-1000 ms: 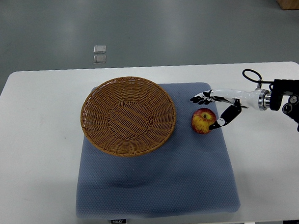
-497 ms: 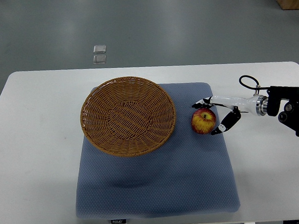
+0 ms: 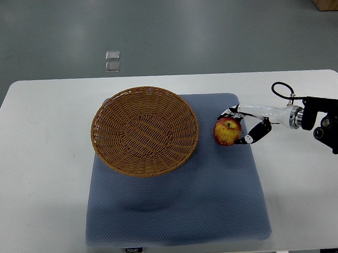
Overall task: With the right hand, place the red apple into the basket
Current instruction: 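Lift the apple with the right hand and carry it over the basket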
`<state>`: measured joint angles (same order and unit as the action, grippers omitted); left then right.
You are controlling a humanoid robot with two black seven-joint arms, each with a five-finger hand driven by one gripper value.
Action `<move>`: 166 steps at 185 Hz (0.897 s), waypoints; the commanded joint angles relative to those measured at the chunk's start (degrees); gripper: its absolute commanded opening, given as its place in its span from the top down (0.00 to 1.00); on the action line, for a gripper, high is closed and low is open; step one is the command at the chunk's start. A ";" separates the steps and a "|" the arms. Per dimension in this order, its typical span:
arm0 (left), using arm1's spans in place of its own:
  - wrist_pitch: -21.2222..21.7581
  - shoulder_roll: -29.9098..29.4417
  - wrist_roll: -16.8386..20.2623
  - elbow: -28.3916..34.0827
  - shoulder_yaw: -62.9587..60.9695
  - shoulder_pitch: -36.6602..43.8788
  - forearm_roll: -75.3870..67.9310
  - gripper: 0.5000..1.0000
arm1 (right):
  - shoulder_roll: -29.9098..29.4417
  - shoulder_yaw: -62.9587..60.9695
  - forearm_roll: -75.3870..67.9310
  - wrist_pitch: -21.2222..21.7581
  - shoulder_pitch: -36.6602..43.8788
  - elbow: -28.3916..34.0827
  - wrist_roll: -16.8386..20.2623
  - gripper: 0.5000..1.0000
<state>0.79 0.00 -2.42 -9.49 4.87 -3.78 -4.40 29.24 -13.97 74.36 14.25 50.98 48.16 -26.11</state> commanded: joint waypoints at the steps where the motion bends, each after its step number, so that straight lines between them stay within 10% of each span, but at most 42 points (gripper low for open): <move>1: 0.00 0.00 0.05 0.00 0.05 0.00 0.00 0.00 | -0.23 -0.09 -0.01 -0.80 0.52 0.00 -0.52 0.67; 67: 0.09 0.00 -0.04 -0.17 0.05 0.00 0.00 0.00 | -0.58 0.08 -0.71 0.25 12.04 0.00 -0.61 0.66; 166: 0.09 0.00 -0.04 -0.35 0.14 0.00 0.00 0.00 | -22.82 14.76 -0.62 1.48 24.17 -6.33 -0.61 0.62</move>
<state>0.87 0.00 -2.46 -9.86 4.99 -3.79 -4.39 9.73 -1.02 73.75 15.74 74.78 43.10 -26.73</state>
